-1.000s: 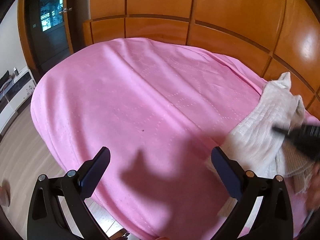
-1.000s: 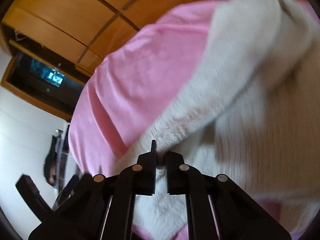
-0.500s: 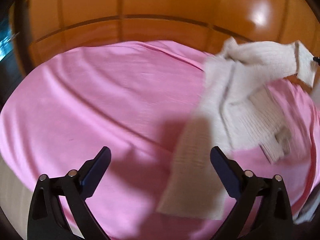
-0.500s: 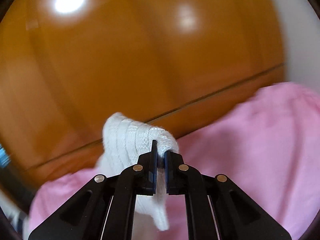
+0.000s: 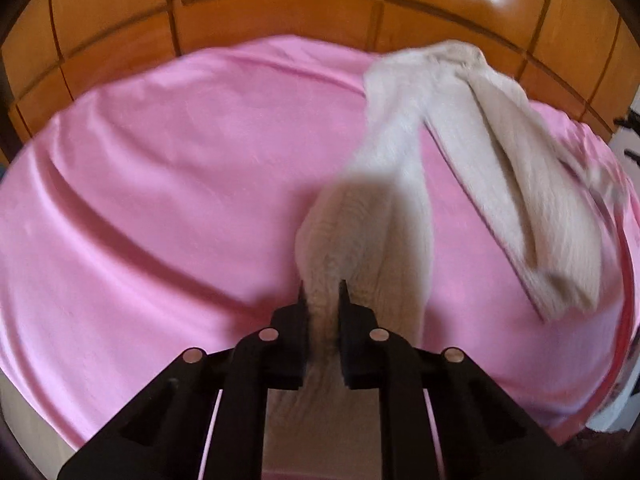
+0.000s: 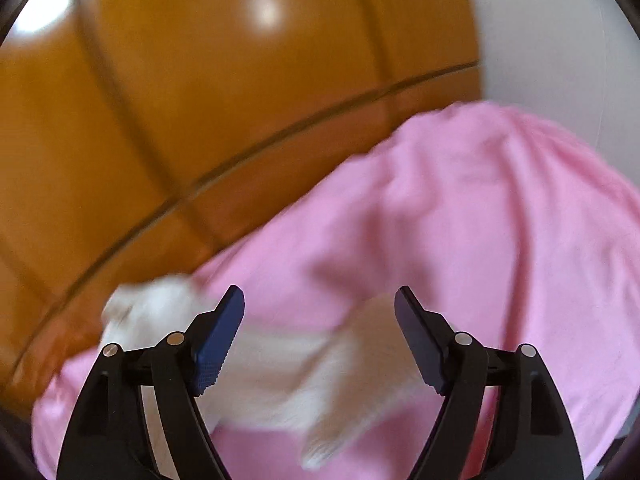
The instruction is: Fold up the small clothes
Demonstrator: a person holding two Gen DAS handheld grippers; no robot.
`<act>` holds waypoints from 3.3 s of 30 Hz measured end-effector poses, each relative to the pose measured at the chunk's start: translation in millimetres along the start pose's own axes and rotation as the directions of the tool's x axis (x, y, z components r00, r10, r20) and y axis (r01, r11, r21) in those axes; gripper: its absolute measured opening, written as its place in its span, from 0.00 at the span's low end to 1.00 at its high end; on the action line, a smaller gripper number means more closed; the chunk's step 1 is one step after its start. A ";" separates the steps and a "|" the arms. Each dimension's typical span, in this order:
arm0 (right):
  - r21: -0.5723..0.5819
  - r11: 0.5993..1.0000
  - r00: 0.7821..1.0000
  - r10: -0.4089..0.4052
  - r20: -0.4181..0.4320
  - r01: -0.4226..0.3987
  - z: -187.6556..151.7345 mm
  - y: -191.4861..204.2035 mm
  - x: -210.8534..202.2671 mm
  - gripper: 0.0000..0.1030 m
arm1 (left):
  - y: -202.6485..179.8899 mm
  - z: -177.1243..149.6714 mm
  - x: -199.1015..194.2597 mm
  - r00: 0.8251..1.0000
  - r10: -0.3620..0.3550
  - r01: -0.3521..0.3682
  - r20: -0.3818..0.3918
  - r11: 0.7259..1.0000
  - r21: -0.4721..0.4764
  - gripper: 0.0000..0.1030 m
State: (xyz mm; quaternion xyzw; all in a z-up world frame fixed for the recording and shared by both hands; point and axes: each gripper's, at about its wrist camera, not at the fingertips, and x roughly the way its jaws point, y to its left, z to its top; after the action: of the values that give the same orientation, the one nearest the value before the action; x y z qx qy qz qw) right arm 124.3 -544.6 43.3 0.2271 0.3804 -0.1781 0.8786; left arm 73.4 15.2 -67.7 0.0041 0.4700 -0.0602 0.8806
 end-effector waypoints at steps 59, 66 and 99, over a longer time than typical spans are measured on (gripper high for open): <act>-0.193 0.957 0.905 0.120 -0.409 -0.214 -207.8 9.4 -103.7 0.04 | 35.3 -39.4 -55.8 0.933 -0.343 0.302 -0.112 0.912 -0.277 0.16; -0.339 0.935 0.958 0.007 -0.288 -0.109 -198.3 28.7 -103.6 0.50 | 104.3 -19.1 -45.9 0.974 -0.225 0.216 0.034 0.865 -0.453 0.61; -0.339 0.875 0.878 0.173 -0.447 -0.345 -90.0 336.6 164.3 0.61 | 327.1 67.0 -89.3 0.915 0.315 -0.067 0.251 0.735 -0.675 0.03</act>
State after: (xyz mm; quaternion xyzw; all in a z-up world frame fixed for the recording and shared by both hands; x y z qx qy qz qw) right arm 341.3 -239.0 -45.8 0.1198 0.5470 0.0782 0.8248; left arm 115.7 344.8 27.5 -0.2651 0.2943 0.2002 0.8961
